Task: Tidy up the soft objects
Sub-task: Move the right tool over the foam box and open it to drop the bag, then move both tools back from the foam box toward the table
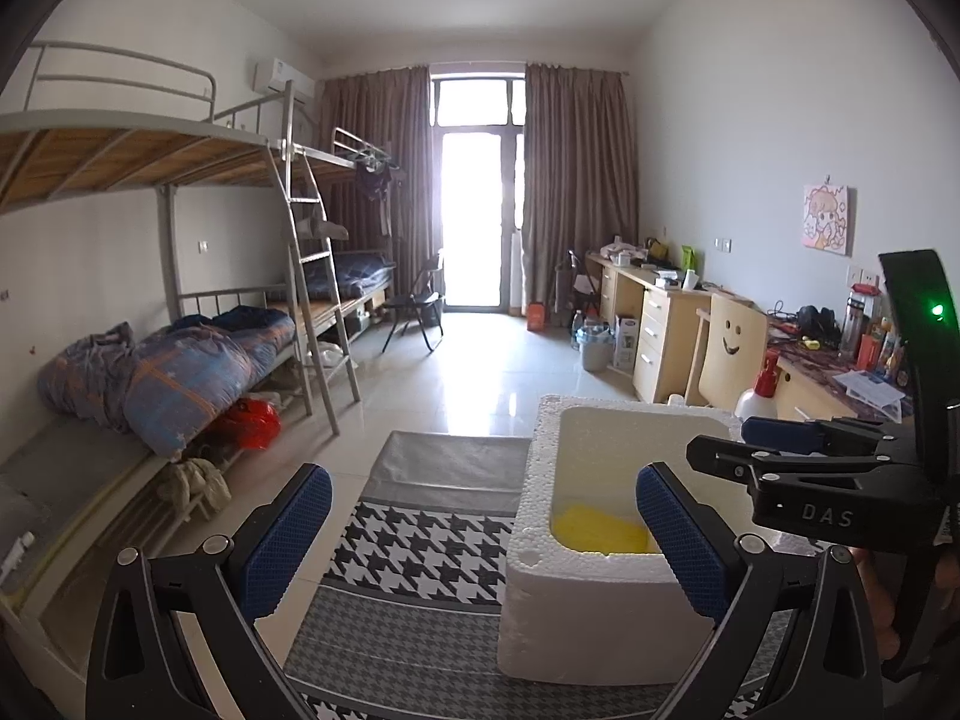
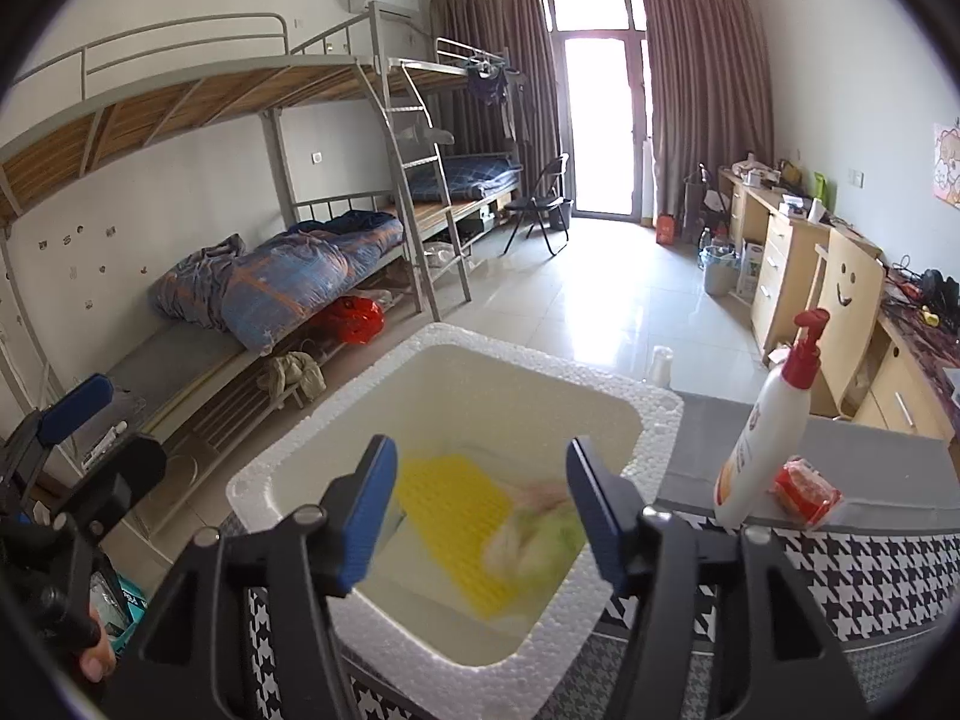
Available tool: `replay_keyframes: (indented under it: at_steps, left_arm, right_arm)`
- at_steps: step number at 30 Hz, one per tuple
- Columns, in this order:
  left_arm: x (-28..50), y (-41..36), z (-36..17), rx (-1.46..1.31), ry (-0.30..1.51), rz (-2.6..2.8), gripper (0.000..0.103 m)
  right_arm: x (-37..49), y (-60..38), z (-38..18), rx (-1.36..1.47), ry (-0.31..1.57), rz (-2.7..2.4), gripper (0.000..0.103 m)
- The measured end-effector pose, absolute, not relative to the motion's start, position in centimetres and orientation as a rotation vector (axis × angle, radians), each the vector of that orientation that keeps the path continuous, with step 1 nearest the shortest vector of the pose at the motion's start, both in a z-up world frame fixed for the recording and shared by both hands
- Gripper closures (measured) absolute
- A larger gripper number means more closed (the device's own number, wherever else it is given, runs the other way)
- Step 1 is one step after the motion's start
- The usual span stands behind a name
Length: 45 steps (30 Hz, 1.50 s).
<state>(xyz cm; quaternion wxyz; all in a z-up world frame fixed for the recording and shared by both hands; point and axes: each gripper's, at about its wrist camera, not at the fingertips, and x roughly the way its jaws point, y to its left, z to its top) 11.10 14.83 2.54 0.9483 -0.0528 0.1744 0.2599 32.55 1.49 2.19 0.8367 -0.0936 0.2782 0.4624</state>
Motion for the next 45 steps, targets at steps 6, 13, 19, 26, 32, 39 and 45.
replay_keyframes:
  at_steps: [6, 13, 19, 26, 32, 39, 45]
  left_arm:
    - [11.2, 14.8, 2.7, -0.119, 0.356, 0.526, 0.001]
    - [10.7, 14.0, 2.9, -0.111, 0.348, 0.504, 0.001]
    - [10.5, 13.1, 3.1, -0.105, 0.344, 0.492, 0.001]
    - [9.9, 12.2, 3.6, -0.099, 0.332, 0.483, 0.001]
    - [9.6, 11.4, 3.7, -0.095, 0.329, 0.475, 0.001]
    - [9.1, 10.3, 4.0, -0.091, 0.323, 0.450, 0.001]
    - [8.9, 9.5, 4.3, -0.089, 0.318, 0.430, 0.001]
  right_arm:
    - [31.8, 0.9, 2.7, -0.210, 0.565, 0.986, 0.040]
    - [31.3, -0.6, 3.4, -0.196, 0.538, 0.991, 0.039]
    - [30.3, -1.8, 4.0, -0.195, 0.499, 0.989, 0.027]
    - [29.8, -3.4, 4.7, -0.171, 0.454, 0.985, 0.008]
    - [29.4, -4.3, 4.7, -0.164, 0.434, 0.973, 0.008]
    - [29.0, -6.0, 5.0, -0.145, 0.418, 0.964, 0.008]
    - [28.8, -7.3, 5.1, -0.131, 0.410, 0.959, 0.008]
